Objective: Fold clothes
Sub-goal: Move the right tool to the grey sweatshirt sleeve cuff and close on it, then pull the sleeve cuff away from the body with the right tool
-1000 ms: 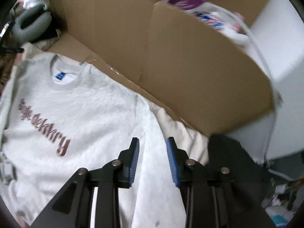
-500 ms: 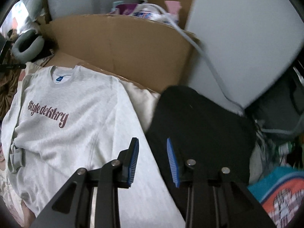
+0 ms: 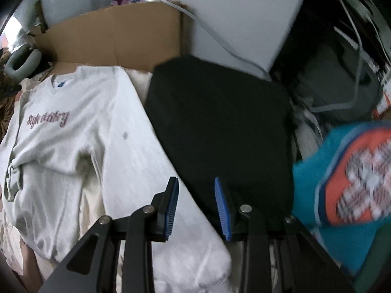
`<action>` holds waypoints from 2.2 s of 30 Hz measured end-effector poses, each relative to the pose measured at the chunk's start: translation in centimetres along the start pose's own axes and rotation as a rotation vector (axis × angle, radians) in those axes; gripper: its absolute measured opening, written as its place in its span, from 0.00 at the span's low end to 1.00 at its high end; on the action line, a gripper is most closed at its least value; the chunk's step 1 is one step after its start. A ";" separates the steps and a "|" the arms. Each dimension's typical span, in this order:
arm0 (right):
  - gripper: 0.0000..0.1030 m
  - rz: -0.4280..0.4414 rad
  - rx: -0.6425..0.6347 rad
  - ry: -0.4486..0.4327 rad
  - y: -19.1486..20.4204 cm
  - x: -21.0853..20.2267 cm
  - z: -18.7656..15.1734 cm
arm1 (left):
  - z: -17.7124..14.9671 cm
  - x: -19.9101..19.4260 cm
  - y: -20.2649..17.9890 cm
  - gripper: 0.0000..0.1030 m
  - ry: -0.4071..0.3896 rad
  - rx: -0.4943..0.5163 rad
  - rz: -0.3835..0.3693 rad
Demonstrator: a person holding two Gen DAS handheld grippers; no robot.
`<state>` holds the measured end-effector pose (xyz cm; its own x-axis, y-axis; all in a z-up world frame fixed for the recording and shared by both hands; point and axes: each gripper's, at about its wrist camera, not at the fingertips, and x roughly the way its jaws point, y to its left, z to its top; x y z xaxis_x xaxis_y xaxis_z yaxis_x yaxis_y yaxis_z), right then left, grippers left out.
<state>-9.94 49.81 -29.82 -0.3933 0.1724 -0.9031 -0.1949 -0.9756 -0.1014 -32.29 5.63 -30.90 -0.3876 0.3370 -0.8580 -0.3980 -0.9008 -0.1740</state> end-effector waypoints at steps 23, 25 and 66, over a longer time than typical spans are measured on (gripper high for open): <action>0.29 0.002 0.238 0.188 -5.6 4.3 -13.2 | -8.4 3.9 -3.9 0.55 0.186 0.006 -0.098; 0.29 0.021 0.269 0.187 -6.2 5.1 -13.5 | -9.1 4.1 -4.0 0.55 0.203 0.004 -0.102; 0.18 0.138 0.336 0.271 -6.8 7.8 -13.6 | -10.8 6.5 -4.6 0.55 0.264 -0.032 -0.159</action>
<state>0.55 55.97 -41.83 -0.1948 -0.0414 -0.9800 -0.4562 -0.8806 0.1279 -24.04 9.00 -40.90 -0.0914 0.3954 -0.9139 -0.4081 -0.8520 -0.3278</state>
